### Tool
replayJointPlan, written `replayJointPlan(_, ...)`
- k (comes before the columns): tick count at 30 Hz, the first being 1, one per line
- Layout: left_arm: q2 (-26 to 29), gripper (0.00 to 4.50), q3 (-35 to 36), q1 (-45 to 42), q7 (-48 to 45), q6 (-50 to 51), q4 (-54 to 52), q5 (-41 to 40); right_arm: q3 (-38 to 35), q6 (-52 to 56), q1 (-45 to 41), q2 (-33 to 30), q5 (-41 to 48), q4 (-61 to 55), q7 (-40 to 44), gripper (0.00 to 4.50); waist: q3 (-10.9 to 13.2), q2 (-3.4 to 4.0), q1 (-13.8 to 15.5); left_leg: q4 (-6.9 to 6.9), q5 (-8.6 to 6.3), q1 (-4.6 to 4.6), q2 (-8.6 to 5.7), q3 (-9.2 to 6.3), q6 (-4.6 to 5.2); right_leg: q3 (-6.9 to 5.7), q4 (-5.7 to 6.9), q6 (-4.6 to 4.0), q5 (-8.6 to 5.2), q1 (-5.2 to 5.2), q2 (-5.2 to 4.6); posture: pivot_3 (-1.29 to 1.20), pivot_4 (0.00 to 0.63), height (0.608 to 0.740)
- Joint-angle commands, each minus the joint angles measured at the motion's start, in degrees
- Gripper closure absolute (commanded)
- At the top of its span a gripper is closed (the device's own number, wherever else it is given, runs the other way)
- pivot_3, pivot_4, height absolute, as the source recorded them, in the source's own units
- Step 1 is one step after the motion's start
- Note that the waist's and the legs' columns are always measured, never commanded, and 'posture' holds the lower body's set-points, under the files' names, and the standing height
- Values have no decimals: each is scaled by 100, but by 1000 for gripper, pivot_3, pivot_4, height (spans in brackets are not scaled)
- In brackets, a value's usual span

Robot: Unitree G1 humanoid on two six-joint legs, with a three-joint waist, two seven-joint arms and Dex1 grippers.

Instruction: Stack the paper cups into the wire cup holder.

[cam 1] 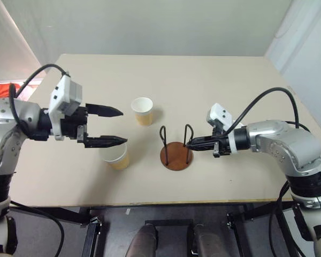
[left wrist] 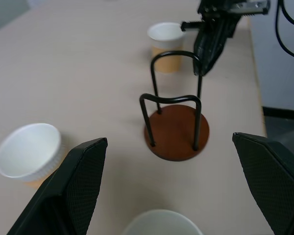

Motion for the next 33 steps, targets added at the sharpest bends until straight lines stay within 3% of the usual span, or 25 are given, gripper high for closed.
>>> replayJointPlan(1,88,0,128,29,-58,-48,-147,-46,170,-145,-24,-70,-76,-65,-45,4479,-1,-1,-2,0,5,1,0,0,2,0,1,-2,1,0,0,0,150,740)
replayJointPlan(5,102,0,145,60,-43,-96,-78,33,357,-279,-76,-148,-267,2,-106,4479,-1,-2,-6,0,15,6,0,0,3,6,2,-10,6,3,1,0,150,740)
replayJointPlan(11,48,0,66,-57,-17,-215,94,146,322,-225,-352,-405,-279,-1,2,2616,-1,-2,-10,0,22,6,-1,2,4,12,2,-12,8,2,3,0,150,740)
replayJointPlan(19,-96,0,-76,-527,-166,-524,599,312,131,-1250,-789,-2115,-852,-121,774,82,-2,-3,40,1,9,-14,-2,3,9,13,-16,-11,8,-7,2,0,150,740)
replayJointPlan(25,-465,0,-241,-897,-243,-547,684,222,276,-1946,-764,-2625,-1288,611,1237,82,-5,-10,34,0,-1,-21,-1,4,15,13,-28,-2,14,-8,2,0,150,740)
replayJointPlan(33,-443,0,-177,-810,-354,-531,663,271,899,-2619,-570,-2205,-2155,1660,1393,82,-3,-8,-11,1,4,-19,1,10,28,22,-34,72,57,-9,2,0,150,740)
